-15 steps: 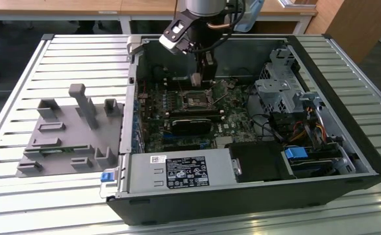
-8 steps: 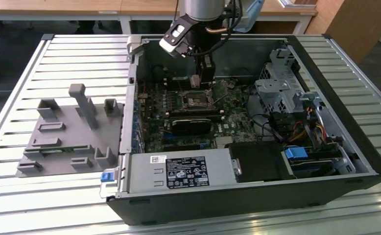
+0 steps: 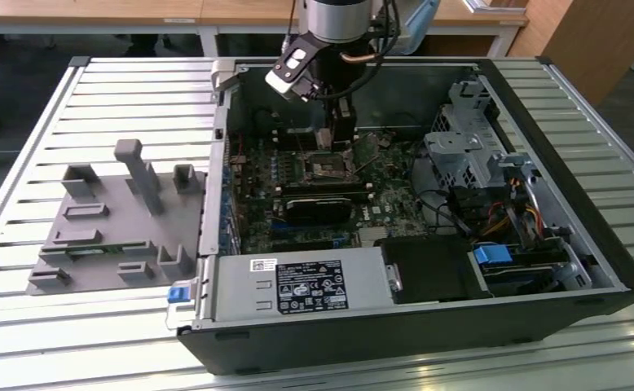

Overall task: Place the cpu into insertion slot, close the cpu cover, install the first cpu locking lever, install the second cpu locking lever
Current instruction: 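Place the cpu into insertion slot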

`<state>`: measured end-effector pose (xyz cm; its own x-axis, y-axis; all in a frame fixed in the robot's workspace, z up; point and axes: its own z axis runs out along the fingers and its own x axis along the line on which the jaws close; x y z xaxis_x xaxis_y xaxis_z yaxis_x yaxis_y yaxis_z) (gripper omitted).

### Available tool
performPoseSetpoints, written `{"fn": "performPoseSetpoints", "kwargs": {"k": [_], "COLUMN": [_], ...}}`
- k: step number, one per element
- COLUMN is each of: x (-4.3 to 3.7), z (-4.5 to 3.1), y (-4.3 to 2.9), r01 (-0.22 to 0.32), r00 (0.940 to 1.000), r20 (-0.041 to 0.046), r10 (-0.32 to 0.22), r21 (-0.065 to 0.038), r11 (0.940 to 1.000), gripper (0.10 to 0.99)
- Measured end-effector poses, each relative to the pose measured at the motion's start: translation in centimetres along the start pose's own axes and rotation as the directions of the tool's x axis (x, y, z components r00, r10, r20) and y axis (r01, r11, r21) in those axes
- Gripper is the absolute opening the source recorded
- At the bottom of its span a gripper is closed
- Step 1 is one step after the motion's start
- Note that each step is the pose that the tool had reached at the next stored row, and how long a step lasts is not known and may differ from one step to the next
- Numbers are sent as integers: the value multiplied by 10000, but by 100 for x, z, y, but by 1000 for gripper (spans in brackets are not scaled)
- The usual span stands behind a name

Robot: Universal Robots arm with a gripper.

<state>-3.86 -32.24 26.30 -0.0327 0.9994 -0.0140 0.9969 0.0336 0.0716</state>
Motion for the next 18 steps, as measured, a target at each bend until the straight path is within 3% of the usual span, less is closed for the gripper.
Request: {"fn": "performPoseSetpoints", "kwargs": {"k": [7,18], "x": [39,70], "z": [118,205], "y": [-7,-13], "r01": [-26,-57], "r00": [10000,10000], "r20": [9,17], "r10": [26,57], "r21": [1,2], "r11": [10000,10000], "gripper": [545,545]}}
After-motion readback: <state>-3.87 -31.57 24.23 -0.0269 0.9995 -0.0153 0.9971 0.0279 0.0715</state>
